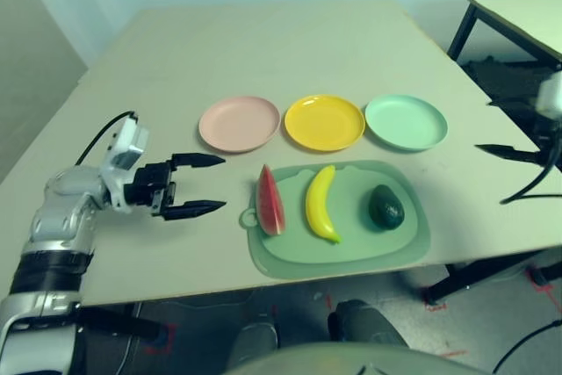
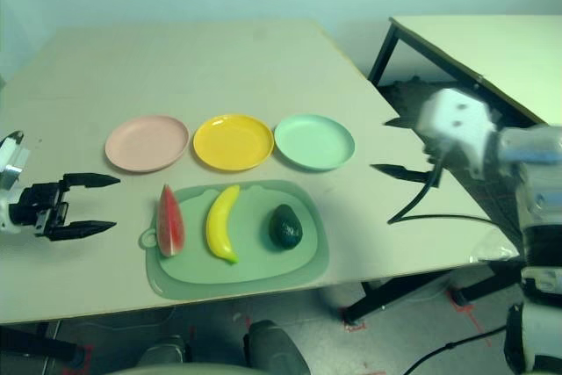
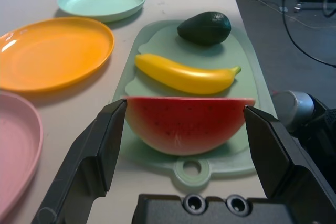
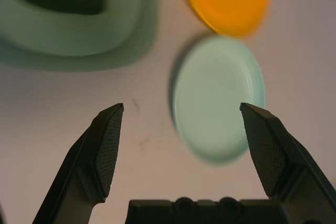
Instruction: Place the fruits into color-matched plates.
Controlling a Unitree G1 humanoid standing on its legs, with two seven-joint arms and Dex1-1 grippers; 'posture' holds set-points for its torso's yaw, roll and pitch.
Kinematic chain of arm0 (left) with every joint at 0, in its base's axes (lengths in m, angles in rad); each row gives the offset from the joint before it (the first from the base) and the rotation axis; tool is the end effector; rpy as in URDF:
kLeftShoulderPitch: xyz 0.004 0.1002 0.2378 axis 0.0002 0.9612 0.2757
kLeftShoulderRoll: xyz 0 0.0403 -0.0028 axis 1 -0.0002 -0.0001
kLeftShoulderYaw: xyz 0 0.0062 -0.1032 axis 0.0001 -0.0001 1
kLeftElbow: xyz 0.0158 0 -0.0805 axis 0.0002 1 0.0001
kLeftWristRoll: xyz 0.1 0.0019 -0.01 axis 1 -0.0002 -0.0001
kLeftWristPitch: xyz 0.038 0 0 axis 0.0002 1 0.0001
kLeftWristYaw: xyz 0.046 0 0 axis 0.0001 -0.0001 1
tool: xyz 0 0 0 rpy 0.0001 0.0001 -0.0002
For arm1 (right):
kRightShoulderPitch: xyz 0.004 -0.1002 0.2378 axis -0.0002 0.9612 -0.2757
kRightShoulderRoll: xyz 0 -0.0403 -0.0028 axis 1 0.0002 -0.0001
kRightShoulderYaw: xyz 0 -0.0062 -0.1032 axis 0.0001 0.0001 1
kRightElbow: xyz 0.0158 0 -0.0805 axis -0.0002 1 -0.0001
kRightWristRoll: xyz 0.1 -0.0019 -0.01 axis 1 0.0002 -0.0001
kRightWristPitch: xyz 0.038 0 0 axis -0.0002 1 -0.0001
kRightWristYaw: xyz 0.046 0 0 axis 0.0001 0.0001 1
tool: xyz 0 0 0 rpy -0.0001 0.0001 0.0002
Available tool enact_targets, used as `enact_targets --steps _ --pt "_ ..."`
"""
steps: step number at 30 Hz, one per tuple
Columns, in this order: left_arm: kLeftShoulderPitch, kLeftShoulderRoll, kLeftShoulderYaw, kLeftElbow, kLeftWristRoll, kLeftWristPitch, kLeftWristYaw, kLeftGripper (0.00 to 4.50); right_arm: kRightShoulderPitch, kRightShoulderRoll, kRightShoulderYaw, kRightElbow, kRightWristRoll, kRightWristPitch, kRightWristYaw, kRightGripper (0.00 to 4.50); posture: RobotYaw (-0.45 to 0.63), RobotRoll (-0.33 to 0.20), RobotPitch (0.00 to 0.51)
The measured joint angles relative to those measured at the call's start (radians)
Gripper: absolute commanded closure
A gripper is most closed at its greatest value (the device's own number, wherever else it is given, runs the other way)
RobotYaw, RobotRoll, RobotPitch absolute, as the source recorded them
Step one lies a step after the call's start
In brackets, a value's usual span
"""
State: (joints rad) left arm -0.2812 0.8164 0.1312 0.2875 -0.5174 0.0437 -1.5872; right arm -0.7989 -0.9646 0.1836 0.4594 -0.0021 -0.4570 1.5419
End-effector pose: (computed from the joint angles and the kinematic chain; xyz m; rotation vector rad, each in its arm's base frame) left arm 0.2421 0.3257 0.1468 0.2468 0.1150 -1.3344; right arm 0.2906 -0.2808 0.2584 -1.3198 0.1824 1.3235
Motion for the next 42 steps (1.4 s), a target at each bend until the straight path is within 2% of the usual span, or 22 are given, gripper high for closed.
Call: enact_targets --steps 3,8,13,19,24,29,39,42 --pt "-0.009 -0.003 -0.002 0.018 0.011 -0.018 0.004 0.00 -0.060 0.081 0.120 0.015 -0.014 -0.128 0.054 0.05 -0.13 0.000 0.030" --pt "-0.009 -0.002 0.005 0.026 0.012 -0.020 0.022 0.00 -0.090 0.110 0.277 0.005 0.011 -0.231 0.064 0.05 -0.11 0.000 0.043" --pt "-0.002 -0.001 0.006 0.025 0.012 -0.026 0.029 0.00 -0.099 0.042 0.445 -0.064 0.075 -0.274 0.065 0.05 -0.11 0.000 0.047" --pt "0.020 -0.001 0.007 0.023 0.011 -0.027 0.043 0.00 -0.114 -0.022 0.573 -0.135 0.123 -0.271 0.067 0.05 -0.11 0.000 0.052" --pt "-0.001 -0.001 0.007 0.015 0.011 -0.026 0.061 0.00 -0.112 -0.013 0.587 -0.176 0.127 -0.267 0.067 0.05 -0.11 0.000 0.050" --pt "-0.019 -0.002 0.005 -0.014 0.011 -0.010 0.073 0.00 -0.078 0.048 0.587 -0.205 0.117 -0.235 0.067 0.05 -0.11 0.000 0.048" --pt "-0.031 -0.004 0.006 -0.043 0.008 0.016 0.098 0.00 -0.037 0.096 0.585 -0.207 0.013 -0.213 0.068 0.05 -0.10 0.000 0.047" --pt "-0.027 -0.004 0.006 -0.051 0.008 0.016 0.097 0.00 -0.025 0.104 0.579 -0.202 -0.006 -0.193 0.068 0.70 -0.10 0.000 0.049"
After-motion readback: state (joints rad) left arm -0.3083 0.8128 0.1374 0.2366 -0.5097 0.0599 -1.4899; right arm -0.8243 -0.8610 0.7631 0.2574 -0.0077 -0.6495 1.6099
